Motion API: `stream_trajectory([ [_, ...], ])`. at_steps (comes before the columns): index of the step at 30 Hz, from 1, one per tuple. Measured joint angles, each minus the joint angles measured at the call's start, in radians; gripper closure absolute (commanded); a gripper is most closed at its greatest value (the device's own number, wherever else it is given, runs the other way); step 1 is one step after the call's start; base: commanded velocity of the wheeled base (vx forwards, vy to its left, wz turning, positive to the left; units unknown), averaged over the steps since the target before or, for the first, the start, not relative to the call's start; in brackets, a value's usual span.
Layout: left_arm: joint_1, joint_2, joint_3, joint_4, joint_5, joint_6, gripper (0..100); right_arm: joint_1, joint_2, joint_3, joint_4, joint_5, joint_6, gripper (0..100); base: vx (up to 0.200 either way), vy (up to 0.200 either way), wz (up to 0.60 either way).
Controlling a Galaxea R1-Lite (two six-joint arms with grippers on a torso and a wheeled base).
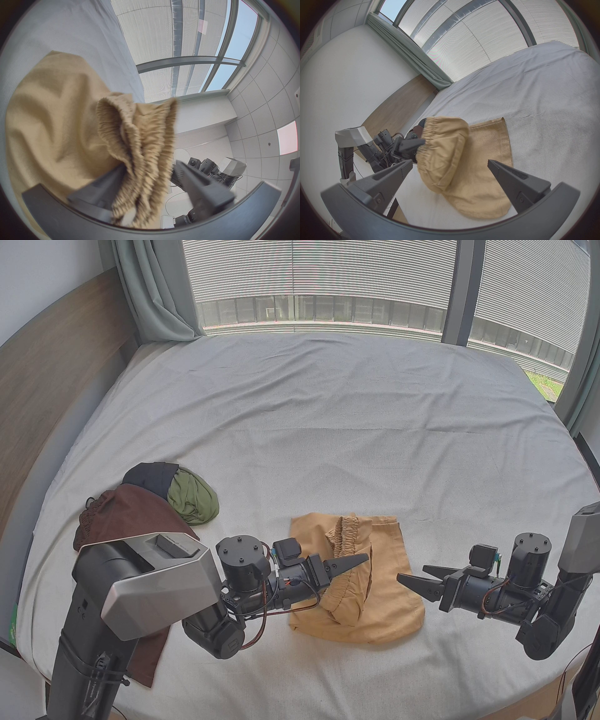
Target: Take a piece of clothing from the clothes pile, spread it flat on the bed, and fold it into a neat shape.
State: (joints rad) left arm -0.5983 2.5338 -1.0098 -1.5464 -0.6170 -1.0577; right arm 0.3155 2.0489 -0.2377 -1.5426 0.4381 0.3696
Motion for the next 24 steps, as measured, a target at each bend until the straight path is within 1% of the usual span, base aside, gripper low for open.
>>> stream_trajectory([
  [9, 0.005, 0.007, -0.01, -0.001, 0.016, 0.001, 0, 0.0, 0.0, 0.0, 0.0, 0.0, 0.0, 0, 0.0, 0.0, 0.0],
  [15, 0.015, -0.008, 0.022, -0.001, 0.019, 0.006, 0, 0.003, 0.001, 0.001, 0.0, 0.0, 0.0, 0, 0.0, 0.0, 0.0],
  [19, 0.031, -0.04, 0.066, -0.002, 0.031, 0.036, 0, 0.01, 0.001, 0.001, 0.0, -0.002, 0.002, 0, 0.0, 0.0, 0.0],
  [24, 0.061, -0.086, 0.126, -0.003, 0.035, 0.095, 0, 0.015, 0.002, 0.001, 0.0, -0.003, 0.003, 0, 0.0, 0.0, 0.0],
])
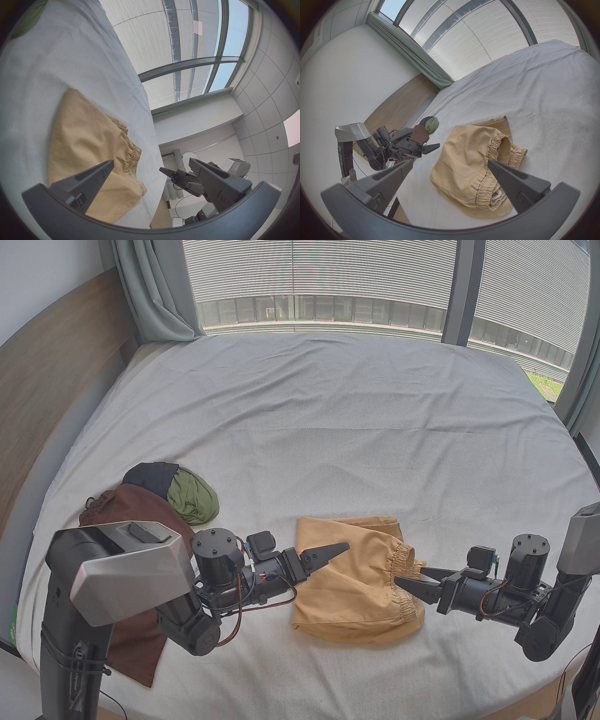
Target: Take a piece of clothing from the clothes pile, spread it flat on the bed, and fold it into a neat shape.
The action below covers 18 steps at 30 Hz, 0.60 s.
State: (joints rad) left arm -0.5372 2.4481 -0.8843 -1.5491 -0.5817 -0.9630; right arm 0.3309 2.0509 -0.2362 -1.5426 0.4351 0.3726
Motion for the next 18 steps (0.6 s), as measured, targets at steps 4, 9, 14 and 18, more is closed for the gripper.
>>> stream_trajectory([
  [4, 0.026, -0.036, 0.047, 0.0, 0.0, 0.035, 0, 0.004, 0.001, 0.0, 0.0, 0.0, 0.0, 0, 0.0, 0.0, 0.0],
  [9, 0.06, -0.086, 0.103, -0.001, -0.004, 0.073, 0, 0.014, 0.003, 0.001, 0.0, 0.0, 0.001, 0, 0.0, 0.0, 0.0],
  [14, 0.111, -0.152, 0.154, -0.001, -0.014, 0.111, 0, 0.023, 0.005, 0.001, 0.001, 0.0, 0.002, 0, 0.0, 0.0, 0.0],
  [18, 0.162, -0.201, 0.199, -0.001, -0.039, 0.147, 0, 0.03, 0.007, 0.0, 0.0, -0.001, 0.003, 0, 0.0, 0.0, 0.0],
])
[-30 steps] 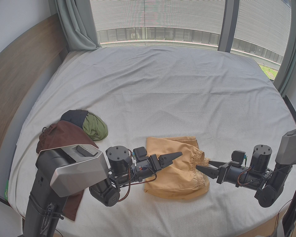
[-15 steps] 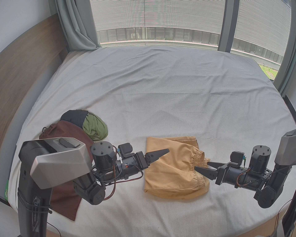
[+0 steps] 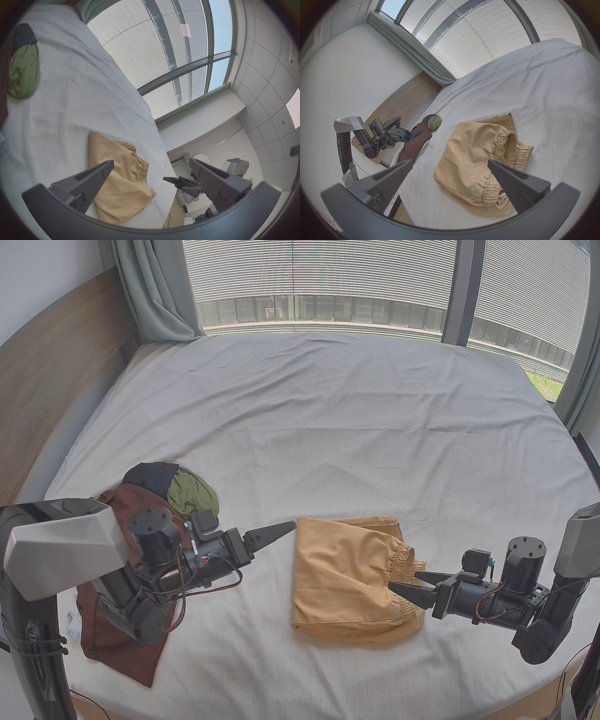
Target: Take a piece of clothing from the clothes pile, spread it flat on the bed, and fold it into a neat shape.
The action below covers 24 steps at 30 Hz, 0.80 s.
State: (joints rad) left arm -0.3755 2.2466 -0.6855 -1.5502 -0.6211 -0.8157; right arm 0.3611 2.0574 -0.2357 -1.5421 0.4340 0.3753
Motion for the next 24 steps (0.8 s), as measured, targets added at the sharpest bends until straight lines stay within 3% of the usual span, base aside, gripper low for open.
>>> stream_trajectory([
  [7, 0.105, -0.085, 0.09, 0.0, -0.106, 0.078, 0, 0.016, 0.001, 0.0, 0.0, -0.003, 0.0, 0, 0.0, 0.0, 0.0],
  [12, 0.168, -0.137, 0.155, 0.0, -0.164, 0.194, 0, 0.028, 0.006, 0.0, 0.0, -0.003, 0.0, 0, 0.0, 0.0, 0.0],
  [16, 0.208, -0.163, 0.194, 0.0, -0.2, 0.302, 0, 0.035, 0.01, 0.0, 0.0, -0.006, 0.001, 0, 0.0, 0.0, 0.0],
  [24, 0.282, -0.193, 0.26, 0.0, -0.273, 0.607, 0, 0.047, 0.016, -0.001, 0.0, -0.021, 0.003, 0, 0.0, 0.0, 0.0],
])
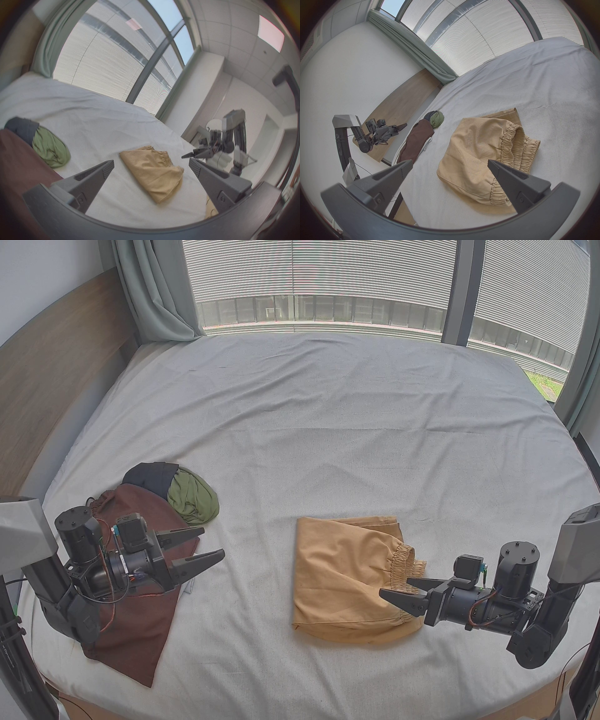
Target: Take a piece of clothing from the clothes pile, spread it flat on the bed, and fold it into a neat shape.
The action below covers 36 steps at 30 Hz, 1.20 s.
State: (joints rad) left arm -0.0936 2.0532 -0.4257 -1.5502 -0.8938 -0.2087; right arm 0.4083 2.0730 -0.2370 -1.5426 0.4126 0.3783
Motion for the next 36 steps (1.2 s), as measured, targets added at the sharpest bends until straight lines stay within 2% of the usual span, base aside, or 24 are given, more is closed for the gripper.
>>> stream_trajectory([
  [3, 0.028, -0.003, 0.022, 0.0, -0.041, 0.099, 0, 0.004, 0.003, -0.004, 0.0, -0.005, 0.018, 0, 0.0, 0.0, 0.0],
  [12, 0.07, -0.004, 0.063, 0.001, -0.086, 0.232, 0, 0.051, 0.036, -0.027, 0.0, -0.049, 0.083, 0, 0.0, 0.0, 0.0],
  [22, 0.086, -0.001, 0.066, 0.0, -0.088, 0.248, 0, 0.053, 0.128, -0.043, -0.002, -0.055, 0.085, 0, 0.0, 0.0, 0.0],
  [29, 0.087, -0.001, 0.065, 0.0, -0.089, 0.249, 0, 0.039, 0.202, -0.037, -0.002, -0.102, 0.081, 0, 0.0, 0.0, 0.0],
  [36, 0.091, -0.001, 0.066, 0.0, -0.089, 0.249, 0, 0.023, 0.274, -0.034, -0.006, -0.107, 0.058, 0, 0.0, 0.0, 0.0],
])
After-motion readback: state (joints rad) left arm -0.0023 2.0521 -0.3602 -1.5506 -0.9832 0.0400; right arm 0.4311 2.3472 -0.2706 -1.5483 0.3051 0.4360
